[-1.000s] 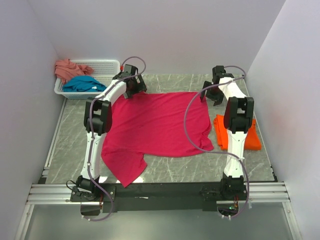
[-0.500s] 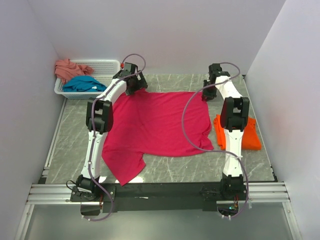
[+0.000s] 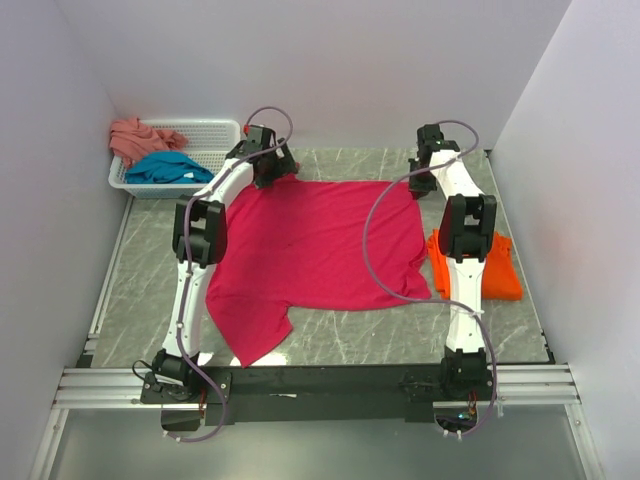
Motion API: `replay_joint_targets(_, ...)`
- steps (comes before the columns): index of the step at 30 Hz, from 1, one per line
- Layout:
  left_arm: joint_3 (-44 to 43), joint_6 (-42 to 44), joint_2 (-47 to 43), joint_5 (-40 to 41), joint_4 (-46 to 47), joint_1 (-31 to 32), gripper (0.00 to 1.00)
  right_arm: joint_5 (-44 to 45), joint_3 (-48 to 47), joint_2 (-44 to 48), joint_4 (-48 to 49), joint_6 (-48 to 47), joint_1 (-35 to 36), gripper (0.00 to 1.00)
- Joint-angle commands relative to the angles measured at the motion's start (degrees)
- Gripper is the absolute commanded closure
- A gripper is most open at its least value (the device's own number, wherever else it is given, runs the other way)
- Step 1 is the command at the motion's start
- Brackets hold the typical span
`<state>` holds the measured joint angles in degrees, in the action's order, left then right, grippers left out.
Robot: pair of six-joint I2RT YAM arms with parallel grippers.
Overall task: Fold and stack the t-shirts
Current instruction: Flatten the tshirt out
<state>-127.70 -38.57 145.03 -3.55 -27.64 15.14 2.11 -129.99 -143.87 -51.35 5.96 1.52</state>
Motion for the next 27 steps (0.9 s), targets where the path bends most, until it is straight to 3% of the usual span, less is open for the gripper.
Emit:
replay_joint_targets(1,-1.2,-0.8,2.8,-3.3,3.5,0.0,0.01,2.9,-4.3,-1.7,2.6,-3.1,-2.9,1.00)
replay_joint_targets(7,-5.2,-2.6,5.7,-5.5,7.4,0.0,0.01,1.0,-3.1,-1.3,7.6,-5.4,-4.1,0.96)
replay_joint_targets(10,-8.0,-2.7,5.5,-6.2,8.1,0.0,0.01,-0.5,-4.9,-0.9,7.9,-7.4,-4.1,0.83)
replay_joint_targets(13,-9.2,-2.0,2.2,-5.6,8.2,0.2,0.01,-1.7,-5.4,2.0,7.7,-6.7,-4.1,0.55)
replay_joint_targets(14,-8.6,-1.9,0.7,-5.2,8.4,0.3,0.01,-1.9,-4.8,3.2,7.8,-6.4,-4.1,0.41)
replay_joint_targets(18,-2.8,0.8,-10.1,-2.8,7.0,1.8,0.01,-4.8,0.8,13.8,9.6,-1.9,-3.9,0.21)
replay_joint_targets(23,5.9,1.4,-21.8,2.7,-0.7,5.3,0.00,-5.9,18.2,31.1,13.1,3.8,-2.7,0.11)
replay_joint_targets(27,24.4,-2.9,-36.6,5.8,-3.7,7.3,0.00,-3.5,41.1,45.9,20.0,12.0,0.5,0.11)
